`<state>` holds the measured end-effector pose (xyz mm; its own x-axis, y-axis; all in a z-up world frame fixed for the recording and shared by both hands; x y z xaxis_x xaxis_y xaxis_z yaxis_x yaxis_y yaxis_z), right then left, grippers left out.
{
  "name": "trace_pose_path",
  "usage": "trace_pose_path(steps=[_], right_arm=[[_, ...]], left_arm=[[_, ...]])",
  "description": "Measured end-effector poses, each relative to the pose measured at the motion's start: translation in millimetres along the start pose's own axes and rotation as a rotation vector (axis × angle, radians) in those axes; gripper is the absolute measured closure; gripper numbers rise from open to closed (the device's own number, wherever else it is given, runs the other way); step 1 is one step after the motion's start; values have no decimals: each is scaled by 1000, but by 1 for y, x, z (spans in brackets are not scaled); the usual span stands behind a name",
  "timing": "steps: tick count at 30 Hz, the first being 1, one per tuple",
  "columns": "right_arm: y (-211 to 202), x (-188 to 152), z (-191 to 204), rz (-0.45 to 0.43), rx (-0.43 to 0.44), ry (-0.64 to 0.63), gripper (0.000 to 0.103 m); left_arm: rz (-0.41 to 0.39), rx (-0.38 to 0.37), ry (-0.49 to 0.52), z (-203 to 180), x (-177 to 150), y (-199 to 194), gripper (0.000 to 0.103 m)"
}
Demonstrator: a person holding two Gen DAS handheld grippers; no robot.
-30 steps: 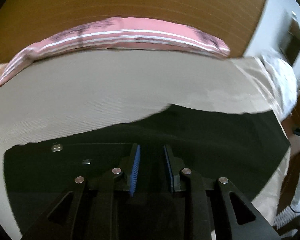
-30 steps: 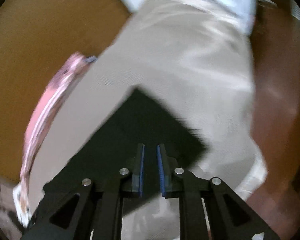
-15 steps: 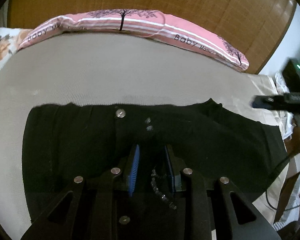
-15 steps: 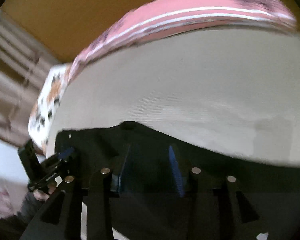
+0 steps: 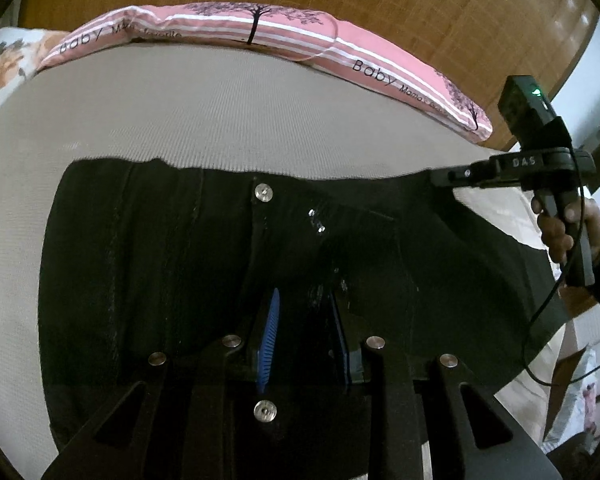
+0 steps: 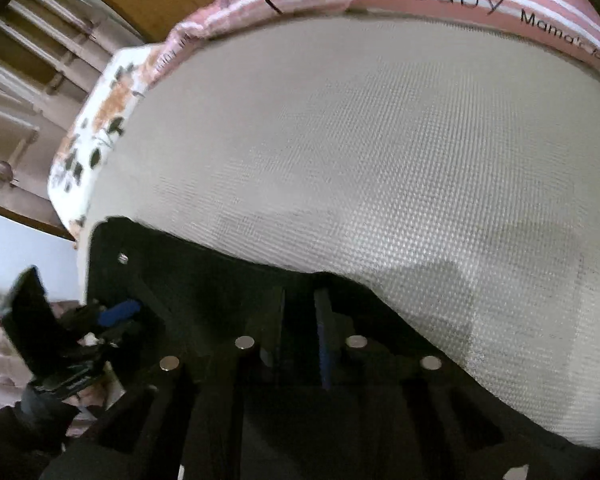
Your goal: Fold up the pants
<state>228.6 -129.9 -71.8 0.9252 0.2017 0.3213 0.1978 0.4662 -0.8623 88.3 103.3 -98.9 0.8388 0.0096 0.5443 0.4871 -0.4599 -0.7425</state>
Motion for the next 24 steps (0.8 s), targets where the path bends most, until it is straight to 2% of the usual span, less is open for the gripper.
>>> trace_pose_path(steps=[3, 5, 9, 11, 13, 16, 20, 24], right_arm=[[-2, 6, 2, -51, -46, -3, 96], [9, 7, -5, -42, -79, 11, 97], [20, 8, -16, -42, -78, 34, 98], [18, 8, -13, -49, -85, 26, 96], [10, 9, -9, -66, -94, 26, 87], [-20, 6, -6, -150, -94, 61, 85], [-52, -22, 1, -180, -84, 61, 79], [-43, -59, -7, -140, -120, 98, 76]], left_arm=[[1, -8, -13, 3, -4, -3, 77], [1, -11, -6, 4, -6, -5, 79], [0, -15, -23, 10, -8, -8, 84], [1, -26, -34, 12, -8, -9, 85], [4, -28, -37, 12, -8, -9, 85], [9, -10, -29, 10, -10, -11, 85], [14, 25, 0, 5, -10, -10, 85], [19, 32, 3, 5, -9, -11, 85]])
Point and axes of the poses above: each gripper's, at about its wrist camera, not at the fingertips, and y roughly the way its jaws point, z to its left, x to its top, the point moved 3 cm from there along y, roughly the way its jaws point, and after that the axes turned 5 degrees about -x, right-handed, at the moved point
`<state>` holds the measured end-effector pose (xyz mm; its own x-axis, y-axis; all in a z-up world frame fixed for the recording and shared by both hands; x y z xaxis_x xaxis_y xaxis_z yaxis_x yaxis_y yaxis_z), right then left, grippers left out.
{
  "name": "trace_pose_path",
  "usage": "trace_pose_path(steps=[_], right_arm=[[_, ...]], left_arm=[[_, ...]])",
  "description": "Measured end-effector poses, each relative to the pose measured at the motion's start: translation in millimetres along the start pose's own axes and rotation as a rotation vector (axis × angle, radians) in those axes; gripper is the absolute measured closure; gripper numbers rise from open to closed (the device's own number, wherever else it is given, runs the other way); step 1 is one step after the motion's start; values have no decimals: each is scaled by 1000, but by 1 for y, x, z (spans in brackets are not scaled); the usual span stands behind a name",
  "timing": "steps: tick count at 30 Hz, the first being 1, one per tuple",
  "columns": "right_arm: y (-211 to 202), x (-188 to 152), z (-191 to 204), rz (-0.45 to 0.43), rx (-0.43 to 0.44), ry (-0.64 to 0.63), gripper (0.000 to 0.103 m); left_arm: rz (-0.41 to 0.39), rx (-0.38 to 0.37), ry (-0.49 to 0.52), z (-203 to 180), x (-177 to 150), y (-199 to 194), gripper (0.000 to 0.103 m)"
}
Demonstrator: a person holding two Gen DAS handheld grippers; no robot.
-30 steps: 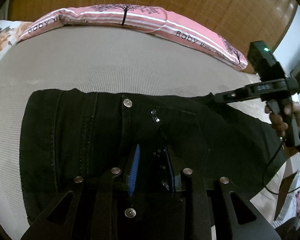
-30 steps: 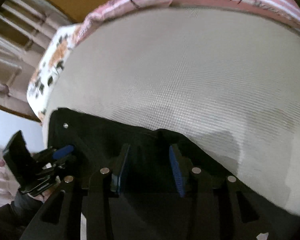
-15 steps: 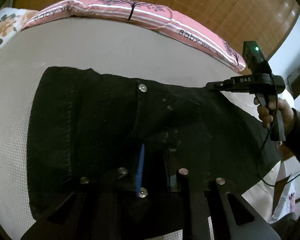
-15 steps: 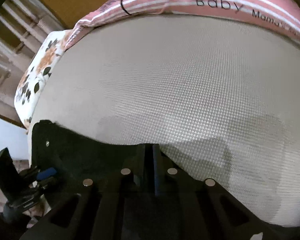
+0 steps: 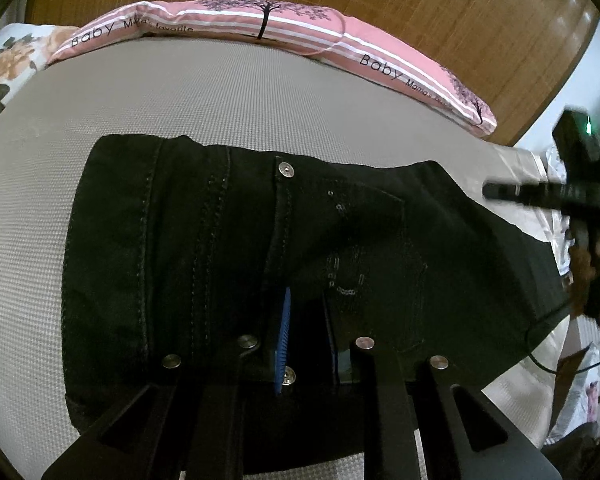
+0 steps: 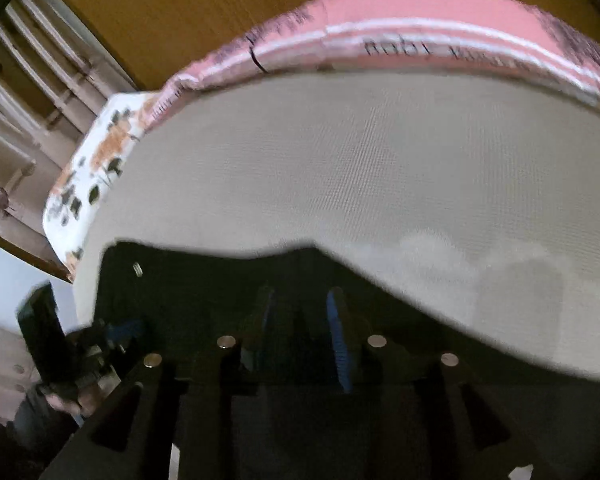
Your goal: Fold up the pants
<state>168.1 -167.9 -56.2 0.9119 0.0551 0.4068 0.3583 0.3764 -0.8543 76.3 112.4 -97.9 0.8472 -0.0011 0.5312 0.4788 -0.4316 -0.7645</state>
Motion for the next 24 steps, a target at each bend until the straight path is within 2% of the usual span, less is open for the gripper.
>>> trace_pose_path(steps=[5, 8, 11, 13, 14, 18, 21, 24], right_arm=[[24, -24, -23, 29, -84, 50, 79], [18, -26, -30, -14, -72, 103, 78], [-6, -32, -37, -80, -29, 170, 75], [-31, -43, -50, -117, -14, 218, 67], [-43, -50, -58, -137, -4, 243, 67], [-97, -92, -112, -224, -4, 405, 66], [-136, -145, -168, -278, -32, 584, 66], [-164, -200, -216, -313, -97, 738, 66]], left_arm=[[-2, 27, 26, -4, -2, -1, 85], [-2, 38, 33, -5, -3, -1, 85], [0, 54, 43, -8, -4, -1, 85], [-1, 63, 37, -9, -4, -3, 85], [-2, 69, 33, -10, -3, -4, 85], [7, 74, 56, -23, 0, -11, 83], [-1, 56, 96, -41, 7, -15, 80], [5, 32, 171, -70, 15, -14, 71]])
Point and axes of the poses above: each gripper's, at about its wrist camera, not at the fingertips, and y roughly the way its jaws point, z to its left, x to its top, the point moved 3 cm from there along y, roughly the way its jaws point, and after that the axes turned 5 degrees about -x, right-handed, at the moved point
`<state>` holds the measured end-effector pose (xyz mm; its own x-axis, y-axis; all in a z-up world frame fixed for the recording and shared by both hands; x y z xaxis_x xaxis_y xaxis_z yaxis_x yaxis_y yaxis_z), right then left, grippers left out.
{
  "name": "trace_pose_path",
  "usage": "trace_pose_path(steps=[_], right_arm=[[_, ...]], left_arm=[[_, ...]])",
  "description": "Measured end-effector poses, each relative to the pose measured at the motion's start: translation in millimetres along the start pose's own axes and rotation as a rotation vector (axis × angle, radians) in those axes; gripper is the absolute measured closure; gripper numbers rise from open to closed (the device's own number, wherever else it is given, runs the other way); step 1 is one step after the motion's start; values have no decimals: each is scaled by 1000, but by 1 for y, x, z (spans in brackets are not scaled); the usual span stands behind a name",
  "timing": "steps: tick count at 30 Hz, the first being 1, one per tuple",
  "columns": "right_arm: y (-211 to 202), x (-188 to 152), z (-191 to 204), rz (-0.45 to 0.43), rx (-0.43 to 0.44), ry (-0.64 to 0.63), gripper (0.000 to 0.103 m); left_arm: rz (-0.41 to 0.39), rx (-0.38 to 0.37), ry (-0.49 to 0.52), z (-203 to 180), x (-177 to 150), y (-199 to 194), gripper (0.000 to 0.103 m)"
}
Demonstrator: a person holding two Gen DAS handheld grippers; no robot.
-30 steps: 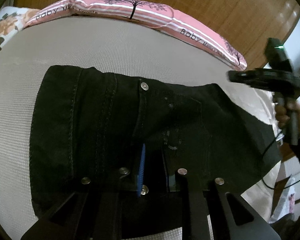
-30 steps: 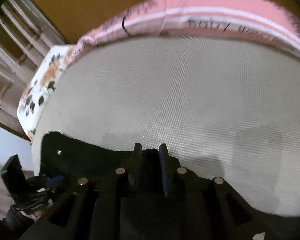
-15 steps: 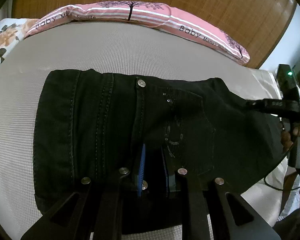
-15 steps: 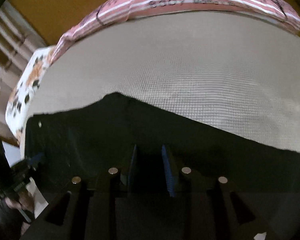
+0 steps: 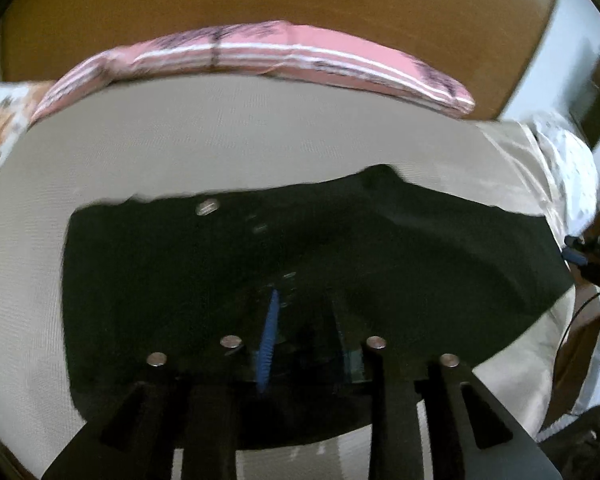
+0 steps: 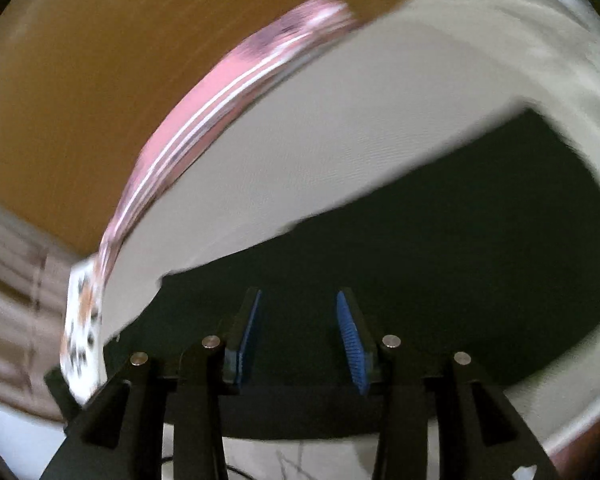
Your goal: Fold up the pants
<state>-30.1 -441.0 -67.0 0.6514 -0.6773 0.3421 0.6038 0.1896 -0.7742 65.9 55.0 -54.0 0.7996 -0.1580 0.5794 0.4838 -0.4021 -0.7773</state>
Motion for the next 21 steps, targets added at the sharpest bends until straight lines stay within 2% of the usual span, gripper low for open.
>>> trace_pose_path(steps=[4, 9, 14, 21], right_arm=[[-32, -7, -74, -62, -72, 161, 66], [-48, -11, -140, -109, -69, 322, 66], [-39, -13, -165, -105, -53, 382, 66], [-25, 0, -168, -135, -38, 377, 66]], left_arm=[[16, -64, 84, -38, 16, 11, 66], [71, -147, 176, -88, 35, 39, 65], [140, -203, 227, -130, 41, 71, 64], [207, -223, 266, -159, 32, 99, 64]])
Point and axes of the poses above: each gripper's, at about its wrist camera, not at the fingertips, and y roughly the way its jaws point, z to its left, x to its top, the point moved 3 cm from there along y, roughly the way its jaws point, and after that the axes turned 5 degrees about -x, right-handed, at the moved point
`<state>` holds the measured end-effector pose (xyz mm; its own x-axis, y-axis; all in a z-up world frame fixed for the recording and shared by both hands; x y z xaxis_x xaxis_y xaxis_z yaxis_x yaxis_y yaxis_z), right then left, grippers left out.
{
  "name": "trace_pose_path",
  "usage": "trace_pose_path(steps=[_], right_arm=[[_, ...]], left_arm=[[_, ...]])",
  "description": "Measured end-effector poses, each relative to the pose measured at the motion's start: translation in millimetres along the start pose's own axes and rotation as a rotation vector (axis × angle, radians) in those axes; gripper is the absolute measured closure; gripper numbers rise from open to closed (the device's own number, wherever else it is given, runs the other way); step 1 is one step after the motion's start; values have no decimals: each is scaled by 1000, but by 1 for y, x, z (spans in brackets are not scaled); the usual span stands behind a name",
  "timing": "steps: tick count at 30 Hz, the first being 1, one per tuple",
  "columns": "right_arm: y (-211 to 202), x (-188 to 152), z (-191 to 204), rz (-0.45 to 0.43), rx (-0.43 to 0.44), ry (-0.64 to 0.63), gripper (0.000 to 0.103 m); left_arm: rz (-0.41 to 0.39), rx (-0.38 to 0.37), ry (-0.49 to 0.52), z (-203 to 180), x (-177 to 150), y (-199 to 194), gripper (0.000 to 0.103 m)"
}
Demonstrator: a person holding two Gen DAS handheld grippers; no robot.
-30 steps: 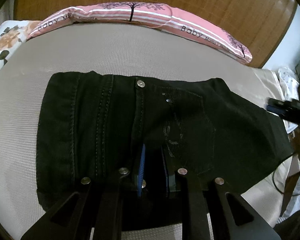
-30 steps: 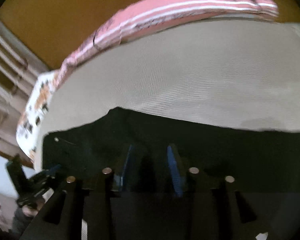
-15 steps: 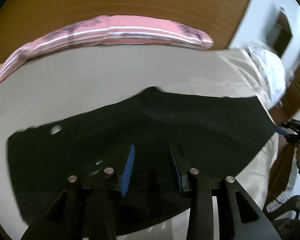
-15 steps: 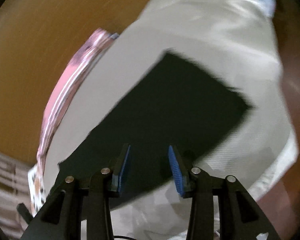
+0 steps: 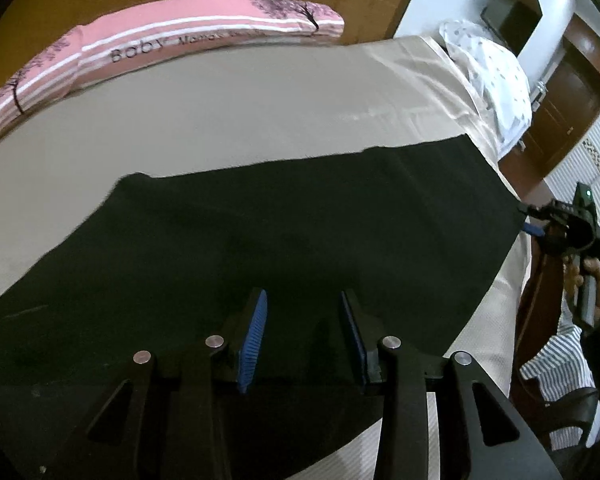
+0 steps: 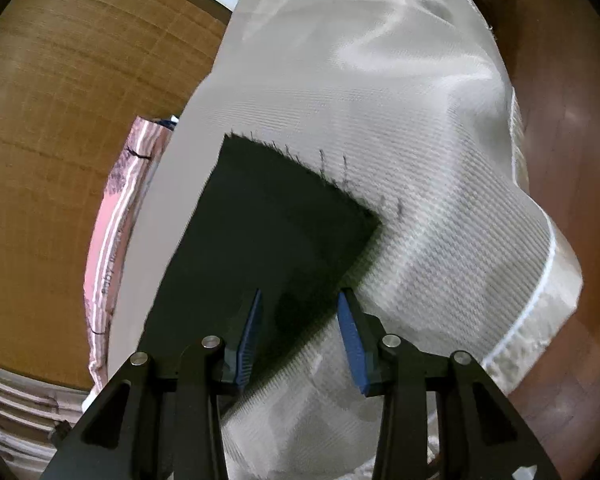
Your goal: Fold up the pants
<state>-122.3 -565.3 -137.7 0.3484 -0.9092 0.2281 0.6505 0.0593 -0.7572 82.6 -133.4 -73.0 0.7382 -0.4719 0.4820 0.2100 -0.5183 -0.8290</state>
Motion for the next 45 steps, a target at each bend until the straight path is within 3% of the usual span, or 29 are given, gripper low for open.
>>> trace_pose_path(steps=[9, 13, 20, 26, 32, 39, 43, 45], right_arm=[[13, 20, 2, -22, 11, 7, 90], [4, 19, 17, -43, 21, -9, 94], [-14, 2, 105, -28, 151, -161, 95], [3, -53, 201, 78, 247, -361, 94], [45, -133, 268, 260, 319, -513, 94], [85, -234, 288, 465, 263, -726, 94], [91, -259, 290, 481, 197, -854, 92], [90, -266, 289, 500, 191, -885, 86]], left_arm=[[53, 28, 3, -3, -8, 31, 64], [40, 29, 5, -2, -8, 32, 64], [-41, -12, -128, 22, -8, 4, 64], [-122, -6, -214, 54, -20, -40, 63], [-158, -10, -289, 78, -42, -65, 63], [-177, -61, -343, 85, -58, -76, 63], [-184, -89, -333, 83, -56, -77, 62], [-178, -106, -328, 81, -53, -75, 62]])
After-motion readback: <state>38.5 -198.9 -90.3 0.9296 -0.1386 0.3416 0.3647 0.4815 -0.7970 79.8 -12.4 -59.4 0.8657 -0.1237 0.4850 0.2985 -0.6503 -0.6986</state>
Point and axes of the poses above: each gripper's, at about its wrist camera, not at the fingertips, and y roughly the way its jaws point, z to its left, x to its top, the point moved 3 cm from there along y, roughly the way its jaws point, and after that the axes turned 5 degrees about -x, right-handed, at the moved point
